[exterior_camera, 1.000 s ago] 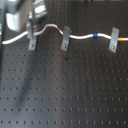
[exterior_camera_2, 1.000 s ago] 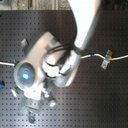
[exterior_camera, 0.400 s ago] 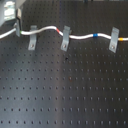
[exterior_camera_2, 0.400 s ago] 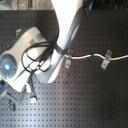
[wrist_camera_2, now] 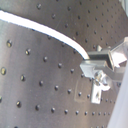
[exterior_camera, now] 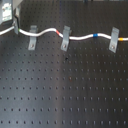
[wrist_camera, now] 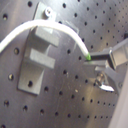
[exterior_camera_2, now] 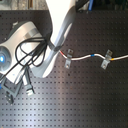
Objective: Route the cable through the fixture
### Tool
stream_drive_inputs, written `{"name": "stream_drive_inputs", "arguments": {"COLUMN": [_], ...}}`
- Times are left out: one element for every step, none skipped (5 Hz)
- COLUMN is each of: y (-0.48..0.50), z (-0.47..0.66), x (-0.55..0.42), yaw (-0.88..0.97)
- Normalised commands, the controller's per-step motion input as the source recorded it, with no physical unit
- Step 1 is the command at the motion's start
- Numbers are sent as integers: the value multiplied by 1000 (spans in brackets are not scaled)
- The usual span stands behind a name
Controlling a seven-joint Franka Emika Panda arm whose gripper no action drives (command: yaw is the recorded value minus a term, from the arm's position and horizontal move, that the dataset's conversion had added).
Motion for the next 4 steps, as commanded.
{"name": "stream_drive_inputs", "arguments": {"y": [-128,84,-53,-83], "z": [-248,-30,-227,-57], "x": [-77,89,118,63], "yaw": [-197,31,-397,-909]}}
